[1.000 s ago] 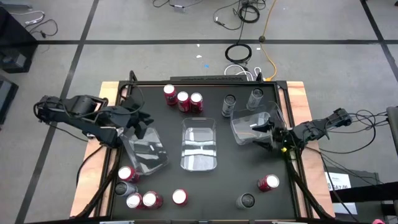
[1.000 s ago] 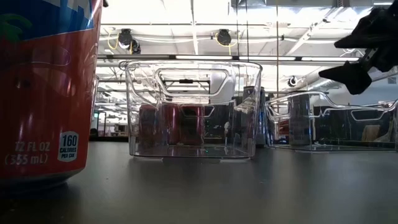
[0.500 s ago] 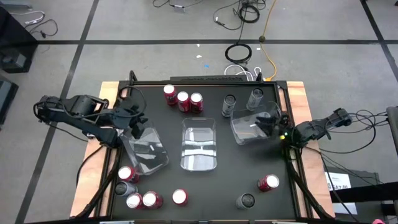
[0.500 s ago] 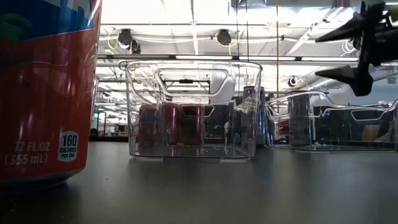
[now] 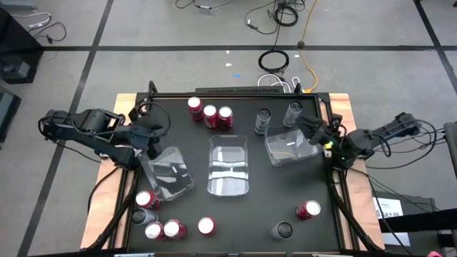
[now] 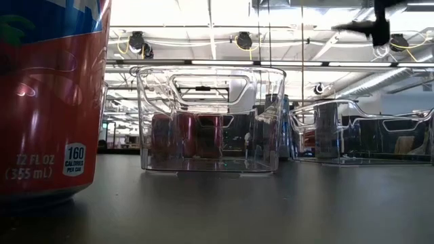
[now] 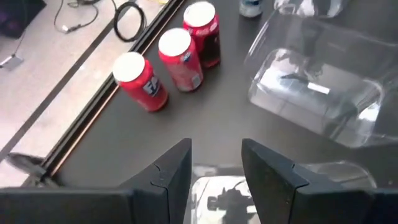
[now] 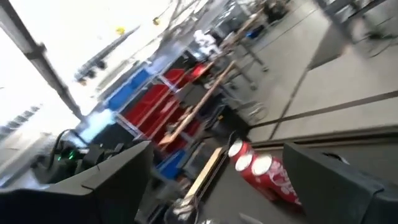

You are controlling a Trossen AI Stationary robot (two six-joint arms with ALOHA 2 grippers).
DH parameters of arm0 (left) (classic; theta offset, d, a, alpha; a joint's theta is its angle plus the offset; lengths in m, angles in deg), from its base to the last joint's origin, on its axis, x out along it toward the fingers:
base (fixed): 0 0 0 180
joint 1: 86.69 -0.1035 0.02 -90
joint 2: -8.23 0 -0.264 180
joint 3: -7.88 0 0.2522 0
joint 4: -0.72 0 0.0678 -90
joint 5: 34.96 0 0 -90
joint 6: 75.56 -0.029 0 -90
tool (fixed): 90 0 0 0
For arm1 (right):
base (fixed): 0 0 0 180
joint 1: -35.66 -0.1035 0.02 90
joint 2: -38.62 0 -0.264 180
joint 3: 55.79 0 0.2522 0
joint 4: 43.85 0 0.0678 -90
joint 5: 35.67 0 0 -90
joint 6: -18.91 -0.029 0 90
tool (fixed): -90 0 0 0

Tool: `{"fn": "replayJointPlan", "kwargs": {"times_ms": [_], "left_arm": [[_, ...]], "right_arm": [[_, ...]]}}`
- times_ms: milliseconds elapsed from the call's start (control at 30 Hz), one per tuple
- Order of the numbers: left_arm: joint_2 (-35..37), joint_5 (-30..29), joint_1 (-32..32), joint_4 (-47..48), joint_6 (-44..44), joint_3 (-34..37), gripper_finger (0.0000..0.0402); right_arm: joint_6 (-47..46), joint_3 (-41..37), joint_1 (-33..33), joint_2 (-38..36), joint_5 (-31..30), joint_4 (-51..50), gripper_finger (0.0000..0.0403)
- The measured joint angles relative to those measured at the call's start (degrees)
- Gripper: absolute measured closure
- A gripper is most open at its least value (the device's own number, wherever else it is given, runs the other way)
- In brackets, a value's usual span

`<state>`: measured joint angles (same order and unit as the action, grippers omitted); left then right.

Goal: Sort soda cans
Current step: Move the top right transparent bin beside the center transparent bin

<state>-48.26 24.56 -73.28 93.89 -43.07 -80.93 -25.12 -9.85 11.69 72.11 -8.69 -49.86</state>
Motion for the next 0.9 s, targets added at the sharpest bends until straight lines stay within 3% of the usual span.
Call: {"fn": "replayJointPlan", "kwargs": {"times_ms": [233,467,567,700,800,900], "left_arm": [[0.15,0.03,0.00,6.36,-2.31,0.00,0.0252],[1.73,-1.45,0.00,6.74,-7.38,0.00,0.0252],[2.51,-3.83,0.00,6.24,-7.50,0.00,0.0252],[3.36,-5.86,0.00,4.51,-8.05,0.00,0.0252],[3.68,-5.87,0.00,4.22,-8.96,0.00,0.0252],[3.85,-5.90,0.00,3.88,-8.96,0.00,0.0252]], "right_arm": [[-8.21,24.86,0.00,19.35,-3.14,-17.93,0.0051],[-33.33,44.19,1.55,32.81,-1.07,-43.89,0.0051],[-48.42,49.83,3.37,36.93,6.26,-57.22,0.0051],[-68.77,52.04,6.23,42.29,23.01,-72.79,0.0051],[-78.94,52.02,6.78,46.35,34.56,-81.56,0.0051],[-84.86,52.02,6.50,49.16,42.26,-86.32,0.0051]]}}
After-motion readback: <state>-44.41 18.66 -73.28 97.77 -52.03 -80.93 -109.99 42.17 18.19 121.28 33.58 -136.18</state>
